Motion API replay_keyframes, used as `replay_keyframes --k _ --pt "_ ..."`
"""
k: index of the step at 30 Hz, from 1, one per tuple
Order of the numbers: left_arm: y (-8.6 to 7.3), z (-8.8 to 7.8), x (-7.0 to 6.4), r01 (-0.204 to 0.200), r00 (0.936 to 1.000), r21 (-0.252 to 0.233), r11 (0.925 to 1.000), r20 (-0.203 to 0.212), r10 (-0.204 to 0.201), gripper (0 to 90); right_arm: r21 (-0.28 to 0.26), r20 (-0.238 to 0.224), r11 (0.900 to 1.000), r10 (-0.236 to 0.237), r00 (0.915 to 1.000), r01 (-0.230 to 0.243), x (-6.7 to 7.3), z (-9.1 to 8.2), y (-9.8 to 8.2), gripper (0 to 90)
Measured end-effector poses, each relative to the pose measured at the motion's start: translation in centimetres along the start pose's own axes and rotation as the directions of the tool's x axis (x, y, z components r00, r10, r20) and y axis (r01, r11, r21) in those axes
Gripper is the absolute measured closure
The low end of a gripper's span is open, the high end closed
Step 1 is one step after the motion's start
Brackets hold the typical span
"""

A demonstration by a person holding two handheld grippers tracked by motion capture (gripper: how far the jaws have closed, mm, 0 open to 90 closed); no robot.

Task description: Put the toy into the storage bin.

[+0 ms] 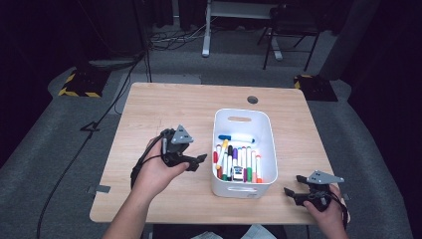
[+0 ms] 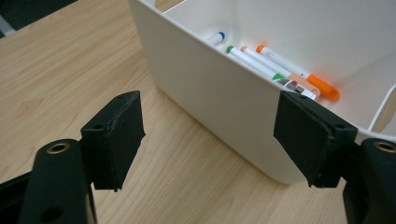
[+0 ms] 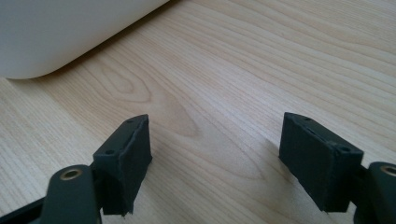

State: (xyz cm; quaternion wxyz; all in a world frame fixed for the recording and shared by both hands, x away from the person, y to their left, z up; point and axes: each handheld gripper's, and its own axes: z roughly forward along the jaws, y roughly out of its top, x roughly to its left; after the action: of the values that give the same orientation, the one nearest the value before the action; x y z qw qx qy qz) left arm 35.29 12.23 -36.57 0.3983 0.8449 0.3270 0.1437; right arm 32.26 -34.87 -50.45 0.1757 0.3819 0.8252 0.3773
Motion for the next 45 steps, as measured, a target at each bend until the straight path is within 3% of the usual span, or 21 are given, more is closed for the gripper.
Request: replay_keyframes --k 6,11,15,18,20,21,24,30,31,32,35,38,43,44,45 --pt "-2.2 -1.1 1.5 0.045 0.9985 -0.004 0.9990 -0.032 -0.045 24.9 0.001 0.004 1.000 0.008 1.0000 -0.008 0.2 0.0 0.0 25.4" --pt "-4.6 -1.7 3.0 0.055 0.9931 0.015 0.9984 -0.104 -0.053 24.6 0.000 0.004 1.000 0.010 0.9999 -0.010 0.2 0.0 0.0 25.4" --pt "-6.0 -1.6 3.8 0.099 0.9909 -0.010 0.9950 -0.091 -0.099 24.6 0.000 -0.001 1.000 0.001 1.0000 -0.001 0.0 0.0 0.0 25.4" --pt "-6.7 -1.5 4.2 0.105 0.9904 -0.012 0.9944 -0.089 -0.106 24.2 0.001 -0.001 1.000 -0.001 1.0000 0.001 -0.1 0.0 0.0 25.4" --pt "-7.4 -1.7 4.5 0.125 0.9880 -0.007 0.9921 -0.090 -0.125 23.7 0.000 -0.002 1.000 0.005 1.0000 -0.005 0.0 0.0 0.0 25.4" --pt "-8.1 -1.8 4.8 0.154 0.9824 -0.013 0.9880 -0.105 -0.154 23.5 0.000 -0.001 1.000 0.002 1.0000 -0.002 0.0 0.0 0.0 25.4" --pt "-9.1 -2.0 5.0 0.139 0.9824 0.010 0.9903 -0.128 -0.136 23.5 0.000 -0.001 1.000 0.001 1.0000 -0.001 0.0 0.0 0.0 25.4" --pt "-10.3 -1.7 5.4 0.159 0.9774 0.046 0.9862 -0.149 -0.151 22.6 -0.005 -0.014 1.000 0.022 0.9997 -0.022 -0.2 0.0 0.0 25.4" --pt "-11.1 -1.4 5.7 0.167 0.9756 0.076 0.9830 -0.157 -0.154 22.5 -0.006 -0.020 1.000 0.026 0.9995 -0.026 -0.4 -0.1 0.0 25.4" --pt "-11.1 -1.4 5.7 0.167 0.9756 0.076 0.9830 -0.157 -0.154 22.4 -0.006 -0.020 1.000 0.026 0.9995 -0.026 -0.4 -0.1 0.0 25.4" --pt "-12.8 -0.7 6.6 0.200 0.9693 0.131 0.9709 -0.171 -0.177 22.4 0.007 0.008 1.000 0.003 1.0000 -0.003 0.1 0.1 0.1 25.3" --pt "-13.5 -0.6 6.9 0.210 0.9667 0.144 0.9671 -0.178 -0.183 22.6 0.007 0.006 1.000 -0.002 1.0000 0.002 0.0 0.0 0.1 25.4" --pt "-14.8 -0.8 7.3 0.251 0.9568 0.153 0.9558 -0.189 -0.221 22.2 0.007 0.006 1.000 -0.002 1.0000 0.002 0.0 0.0 0.1 25.3" --pt "-15.0 -0.8 7.4 0.251 0.9551 0.164 0.9538 -0.202 -0.217 21.7 0.007 0.006 1.000 0.001 1.0000 -0.001 0.1 0.0 0.1 25.3" --pt "-15.3 -1.0 7.6 0.236 0.9573 0.194 0.9522 -0.215 -0.193 21.6 0.005 0.005 1.000 0.003 1.0000 -0.003 0.1 0.0 0.1 25.3"
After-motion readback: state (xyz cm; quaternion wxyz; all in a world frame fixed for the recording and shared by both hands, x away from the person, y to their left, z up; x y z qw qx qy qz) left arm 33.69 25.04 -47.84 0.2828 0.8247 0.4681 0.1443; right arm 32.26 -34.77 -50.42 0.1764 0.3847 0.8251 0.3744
